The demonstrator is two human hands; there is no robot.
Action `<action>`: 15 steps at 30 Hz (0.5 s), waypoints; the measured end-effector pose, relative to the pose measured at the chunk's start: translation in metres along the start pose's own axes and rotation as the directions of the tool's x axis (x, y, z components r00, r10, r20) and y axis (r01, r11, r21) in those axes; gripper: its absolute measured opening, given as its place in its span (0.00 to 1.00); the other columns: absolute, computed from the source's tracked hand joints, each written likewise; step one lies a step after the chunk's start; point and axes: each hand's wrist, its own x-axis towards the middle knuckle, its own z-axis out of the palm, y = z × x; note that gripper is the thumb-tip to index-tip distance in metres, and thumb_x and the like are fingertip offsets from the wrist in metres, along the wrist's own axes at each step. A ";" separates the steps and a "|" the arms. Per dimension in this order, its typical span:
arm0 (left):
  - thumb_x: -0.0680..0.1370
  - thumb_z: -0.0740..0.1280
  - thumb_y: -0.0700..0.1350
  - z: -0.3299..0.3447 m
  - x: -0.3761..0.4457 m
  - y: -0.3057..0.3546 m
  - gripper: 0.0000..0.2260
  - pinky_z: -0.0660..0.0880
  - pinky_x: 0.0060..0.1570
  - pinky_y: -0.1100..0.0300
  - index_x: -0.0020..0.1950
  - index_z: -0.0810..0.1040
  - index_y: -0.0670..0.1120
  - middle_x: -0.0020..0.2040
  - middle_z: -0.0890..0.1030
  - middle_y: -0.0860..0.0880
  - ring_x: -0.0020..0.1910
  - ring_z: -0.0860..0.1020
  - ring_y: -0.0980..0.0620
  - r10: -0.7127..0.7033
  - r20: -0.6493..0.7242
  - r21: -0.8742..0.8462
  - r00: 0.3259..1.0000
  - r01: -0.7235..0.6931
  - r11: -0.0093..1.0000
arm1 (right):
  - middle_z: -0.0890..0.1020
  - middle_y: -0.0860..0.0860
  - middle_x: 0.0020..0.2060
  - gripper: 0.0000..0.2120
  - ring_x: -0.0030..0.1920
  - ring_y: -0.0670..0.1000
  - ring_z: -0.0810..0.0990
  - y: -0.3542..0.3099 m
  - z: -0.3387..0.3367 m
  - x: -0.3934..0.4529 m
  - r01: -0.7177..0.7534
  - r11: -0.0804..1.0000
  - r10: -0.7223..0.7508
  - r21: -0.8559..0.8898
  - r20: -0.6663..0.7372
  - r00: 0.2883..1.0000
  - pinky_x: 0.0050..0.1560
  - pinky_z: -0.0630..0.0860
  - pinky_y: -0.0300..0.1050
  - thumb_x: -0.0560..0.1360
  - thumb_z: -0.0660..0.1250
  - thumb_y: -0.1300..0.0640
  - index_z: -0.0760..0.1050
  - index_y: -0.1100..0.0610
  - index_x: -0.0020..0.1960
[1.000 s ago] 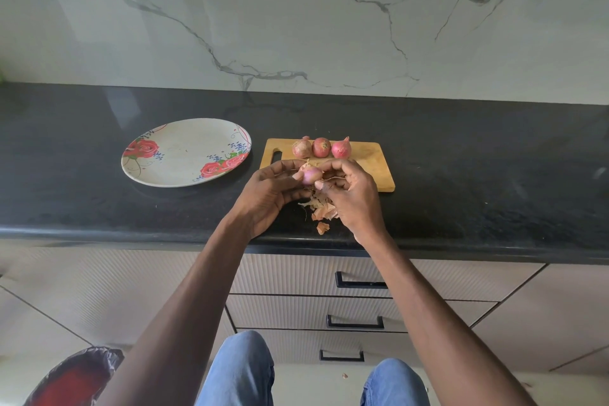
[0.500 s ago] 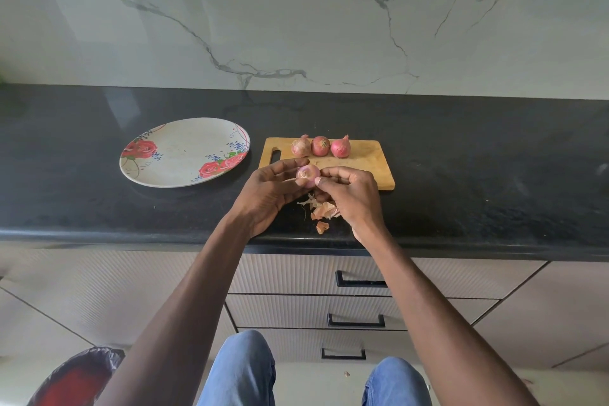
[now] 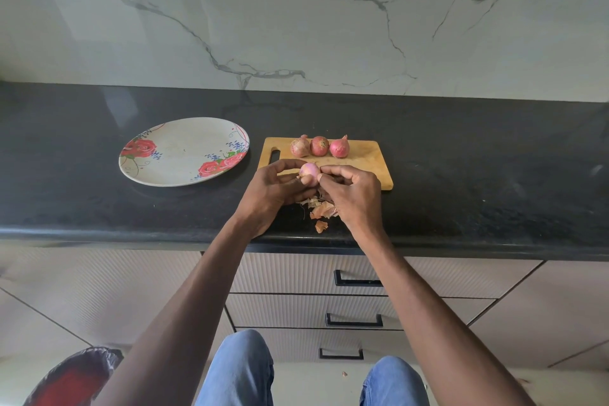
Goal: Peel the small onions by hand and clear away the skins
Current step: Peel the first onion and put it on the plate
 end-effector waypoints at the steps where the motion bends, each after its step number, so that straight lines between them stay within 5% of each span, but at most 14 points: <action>1: 0.77 0.71 0.36 0.000 0.000 0.000 0.18 0.81 0.57 0.53 0.65 0.74 0.34 0.53 0.84 0.35 0.54 0.84 0.43 0.000 0.002 0.004 1.000 0.000 1.000 | 0.87 0.49 0.41 0.08 0.41 0.46 0.86 -0.001 0.000 0.000 0.004 1.000 -0.004 -0.005 0.003 1.000 0.43 0.84 0.45 0.74 0.76 0.59 0.86 0.59 0.52; 7: 0.77 0.71 0.34 0.000 0.000 0.000 0.17 0.81 0.57 0.51 0.63 0.73 0.33 0.55 0.84 0.35 0.55 0.83 0.39 0.007 0.016 0.048 1.000 -0.008 0.999 | 0.86 0.47 0.39 0.07 0.41 0.42 0.84 -0.002 0.000 0.002 0.029 0.999 -0.029 -0.043 0.001 1.000 0.40 0.77 0.33 0.72 0.79 0.57 0.87 0.59 0.47; 15: 0.76 0.71 0.33 0.000 -0.001 0.003 0.18 0.82 0.55 0.52 0.64 0.72 0.33 0.55 0.84 0.34 0.54 0.84 0.40 -0.020 0.004 0.014 1.000 0.019 1.000 | 0.85 0.44 0.37 0.04 0.40 0.43 0.83 -0.004 -0.002 0.000 0.067 0.997 -0.066 -0.030 0.012 0.998 0.42 0.79 0.39 0.72 0.78 0.58 0.87 0.58 0.45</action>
